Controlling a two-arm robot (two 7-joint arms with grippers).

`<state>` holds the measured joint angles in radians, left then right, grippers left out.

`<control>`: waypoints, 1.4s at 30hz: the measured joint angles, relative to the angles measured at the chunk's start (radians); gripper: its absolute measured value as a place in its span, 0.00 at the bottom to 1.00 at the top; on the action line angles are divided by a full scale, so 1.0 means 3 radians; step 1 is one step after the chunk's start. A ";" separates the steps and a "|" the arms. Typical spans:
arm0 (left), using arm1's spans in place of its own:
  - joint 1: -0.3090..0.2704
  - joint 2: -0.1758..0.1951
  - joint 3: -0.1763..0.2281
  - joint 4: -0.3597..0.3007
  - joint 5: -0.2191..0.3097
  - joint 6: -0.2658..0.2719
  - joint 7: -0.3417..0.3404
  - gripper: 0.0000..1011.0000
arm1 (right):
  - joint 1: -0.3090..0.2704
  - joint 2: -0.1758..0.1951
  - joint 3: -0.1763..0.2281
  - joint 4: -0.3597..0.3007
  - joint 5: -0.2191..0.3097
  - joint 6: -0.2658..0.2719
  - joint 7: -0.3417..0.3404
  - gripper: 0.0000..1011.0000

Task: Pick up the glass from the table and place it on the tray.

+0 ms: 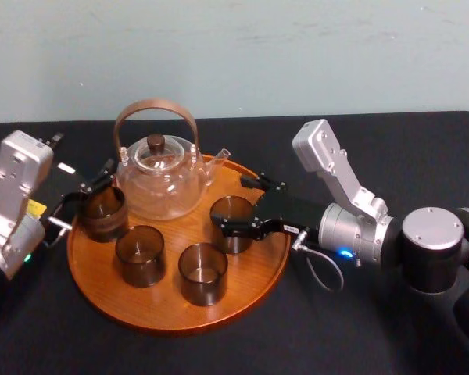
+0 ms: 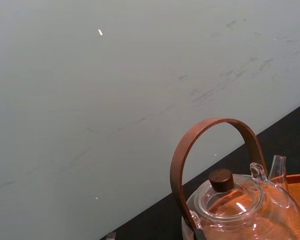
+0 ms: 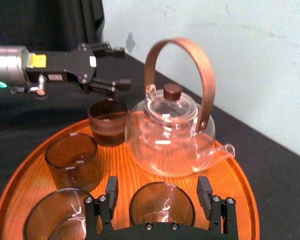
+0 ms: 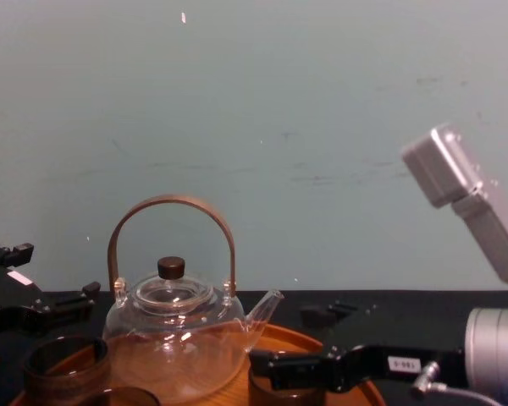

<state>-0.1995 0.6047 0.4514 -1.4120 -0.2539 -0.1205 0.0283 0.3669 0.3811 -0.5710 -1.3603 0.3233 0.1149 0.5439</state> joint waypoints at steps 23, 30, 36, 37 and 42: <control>0.0000 0.0000 0.0000 0.0000 0.0000 0.0000 0.0000 0.99 | -0.0832 0.0451 0.0630 -0.0958 0.0049 -0.0108 -0.0537 0.99; 0.0000 0.0000 0.0000 0.0000 0.0000 0.0000 0.0000 0.99 | -0.1140 0.0494 0.0917 -0.1052 0.0063 -0.0150 -0.0740 0.99; 0.0000 0.0000 0.0000 0.0000 0.0000 0.0000 0.0000 0.99 | -0.1340 0.0467 0.1142 -0.1037 0.0042 -0.0169 -0.0940 0.99; 0.0000 0.0000 0.0000 0.0000 0.0000 0.0000 0.0000 0.99 | -0.1354 0.0458 0.1161 -0.1027 0.0041 -0.0169 -0.0959 0.99; 0.0000 0.0000 0.0000 0.0000 0.0000 0.0000 0.0000 0.99 | -0.1382 0.0437 0.1203 -0.1005 0.0037 -0.0165 -0.0999 0.99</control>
<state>-0.1995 0.6047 0.4514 -1.4120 -0.2539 -0.1205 0.0283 -0.0477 0.5122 -0.2101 -1.6617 0.3345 0.0654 0.2444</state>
